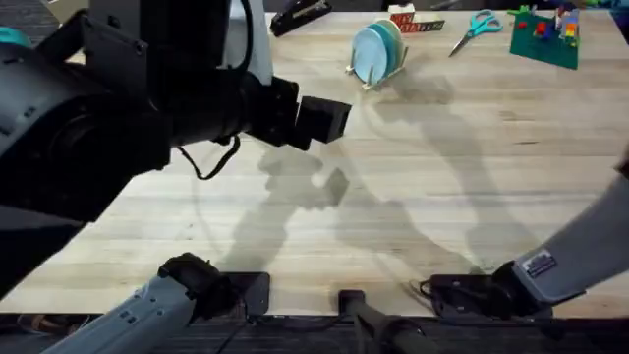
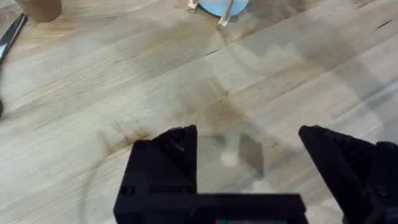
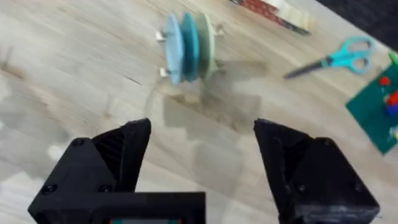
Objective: Pick up the plates from the table one by one and place each into a slot on the dish rack.
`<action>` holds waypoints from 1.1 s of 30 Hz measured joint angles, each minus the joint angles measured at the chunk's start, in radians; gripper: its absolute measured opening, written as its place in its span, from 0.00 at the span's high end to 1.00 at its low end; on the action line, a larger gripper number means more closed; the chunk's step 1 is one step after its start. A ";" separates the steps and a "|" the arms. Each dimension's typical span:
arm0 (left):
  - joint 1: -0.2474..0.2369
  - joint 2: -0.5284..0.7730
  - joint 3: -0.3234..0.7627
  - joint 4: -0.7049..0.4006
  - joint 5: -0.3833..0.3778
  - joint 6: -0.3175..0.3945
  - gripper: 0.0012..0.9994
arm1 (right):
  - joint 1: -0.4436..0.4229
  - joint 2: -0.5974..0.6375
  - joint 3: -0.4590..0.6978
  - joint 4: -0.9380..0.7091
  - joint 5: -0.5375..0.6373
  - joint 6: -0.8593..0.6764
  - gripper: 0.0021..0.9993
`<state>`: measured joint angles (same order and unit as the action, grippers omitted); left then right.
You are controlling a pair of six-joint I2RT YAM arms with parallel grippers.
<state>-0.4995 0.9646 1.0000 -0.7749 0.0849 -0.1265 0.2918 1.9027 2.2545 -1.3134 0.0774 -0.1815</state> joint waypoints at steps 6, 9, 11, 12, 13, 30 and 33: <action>0.000 0.000 0.000 0.000 0.000 0.000 0.01 | -0.077 -0.135 -0.191 0.010 -0.052 0.011 0.00; 0.000 0.000 0.000 0.000 0.000 0.000 0.01 | -0.074 -0.200 -0.302 0.031 -0.073 0.018 0.00; 0.000 0.000 0.000 0.000 0.000 0.000 0.01 | -0.065 -0.249 -0.390 0.066 -0.081 0.021 0.00; 0.000 0.000 0.000 0.000 0.000 0.000 0.01 | -0.059 -0.273 -0.431 0.085 -0.084 0.022 0.00; 0.000 0.000 0.000 0.000 0.000 0.000 0.01 | -0.054 -0.304 -0.481 0.110 -0.086 0.024 0.00; 0.000 0.000 0.000 0.000 0.000 0.000 0.01 | -0.039 -0.604 -0.875 0.261 -0.100 0.085 0.00; 0.000 0.000 0.000 0.000 0.000 0.000 0.01 | -0.039 -0.605 -0.876 0.261 -0.100 0.090 0.00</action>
<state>-0.4995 0.9649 1.0000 -0.7746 0.0849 -0.1265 0.2523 1.2980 1.3788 -1.0527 -0.0231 -0.0911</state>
